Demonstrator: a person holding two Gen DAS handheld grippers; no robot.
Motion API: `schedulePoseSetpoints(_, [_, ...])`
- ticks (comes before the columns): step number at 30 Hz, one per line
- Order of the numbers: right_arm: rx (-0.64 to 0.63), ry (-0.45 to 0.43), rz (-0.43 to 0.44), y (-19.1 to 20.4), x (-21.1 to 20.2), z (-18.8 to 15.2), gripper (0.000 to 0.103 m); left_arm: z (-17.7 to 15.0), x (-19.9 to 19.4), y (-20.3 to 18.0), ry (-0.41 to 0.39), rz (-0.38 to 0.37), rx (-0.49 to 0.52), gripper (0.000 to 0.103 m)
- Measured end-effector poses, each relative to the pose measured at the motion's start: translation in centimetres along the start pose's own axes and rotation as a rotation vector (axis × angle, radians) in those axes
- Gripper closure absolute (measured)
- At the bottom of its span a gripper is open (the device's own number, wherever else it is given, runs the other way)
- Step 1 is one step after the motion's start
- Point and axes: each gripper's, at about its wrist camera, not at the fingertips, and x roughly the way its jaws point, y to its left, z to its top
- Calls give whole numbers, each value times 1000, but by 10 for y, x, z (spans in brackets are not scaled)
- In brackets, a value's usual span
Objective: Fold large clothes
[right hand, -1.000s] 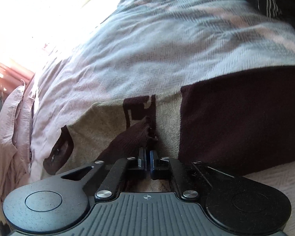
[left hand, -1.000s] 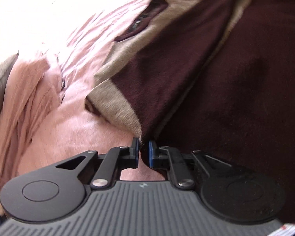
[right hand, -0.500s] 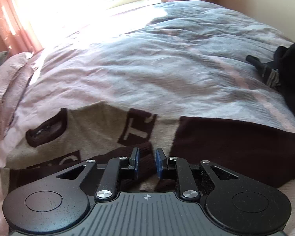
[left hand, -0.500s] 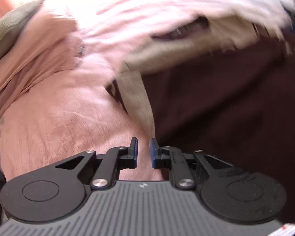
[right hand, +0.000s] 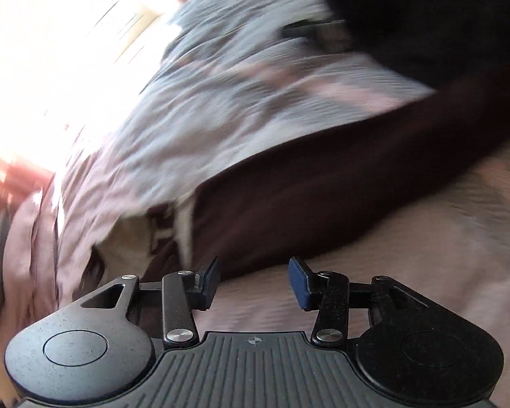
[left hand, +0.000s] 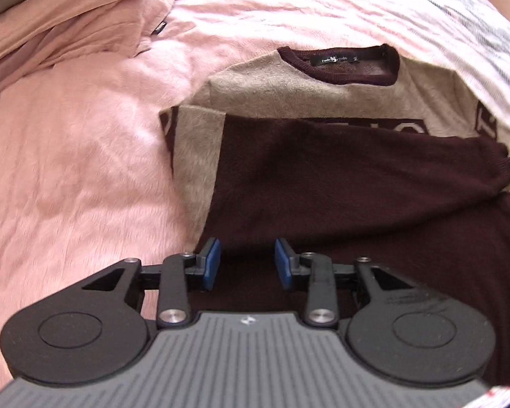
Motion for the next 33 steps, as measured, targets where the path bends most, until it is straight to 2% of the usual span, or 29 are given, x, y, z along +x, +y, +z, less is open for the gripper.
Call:
schedulePoseSetpoints(3, [252,-105,-36,-70,-22,20,61,-8,-12,-2,27,-6,-48,72])
schedulePoseSetpoints(5, [356,-153,-18,-97,-26,29,61,-14,-18,-6,46,-12,-81,72])
schedulePoseSetpoints(9, [523,-194,123,-122,-8,34,61,-22,-25,-14,72,-28,-131,72])
schedulePoseSetpoints(12, [559,-215,135,-120,10,35,62,-25,-30,-21,74,-39,-133,71])
schedulePoseSetpoints(13, [565,-217,138,-117,14,36,70,-25,-31,-22,72,-40,-129,71])
schedulePoseSetpoints(14, [573,-215,138,-116,16,39,89,-25,-33,-23,69,-39,-124,70])
schedulePoseSetpoints(15, [575,-226,146,-113,15,42,100,-25,-35,-24,64,-39,-123,70])
schedulePoseSetpoints(16, [554,-241,157,-106,13,47,101,-24,-38,-23,56,-40,-125,70])
schedulePoseSetpoints(18, [429,-266,123,-79,1,61,102,-24,-45,-18,39,-44,-134,70])
schedulePoseSetpoints(20, [226,-300,74,-34,-17,74,102,-23,-51,-10,24,-46,-152,70])
schedulePoseSetpoints(22, [-4,-353,48,30,-39,77,102,-23,-58,0,13,-50,-176,70])
schedulePoseSetpoints(24, [-194,-400,85,95,-58,67,102,-23,-66,10,-5,-55,-196,70])
schedulePoseSetpoints(26, [-429,-435,173,172,-75,35,102,-24,-73,21,-20,-66,-224,70])
schedulePoseSetpoints(28, [-707,-431,307,245,-88,-21,102,-27,-79,32,-31,-78,-257,70])
schedulePoseSetpoints(29, [-825,-412,363,270,-91,-49,102,-29,-82,38,-34,-81,-275,70])
schedulePoseSetpoints(31, [-1124,-272,499,316,-91,-126,93,-33,-84,49,-32,-75,-299,70])
schedulePoseSetpoints(33, [-1343,-169,526,328,-81,-194,59,-40,-86,60,-24,-66,-323,70])
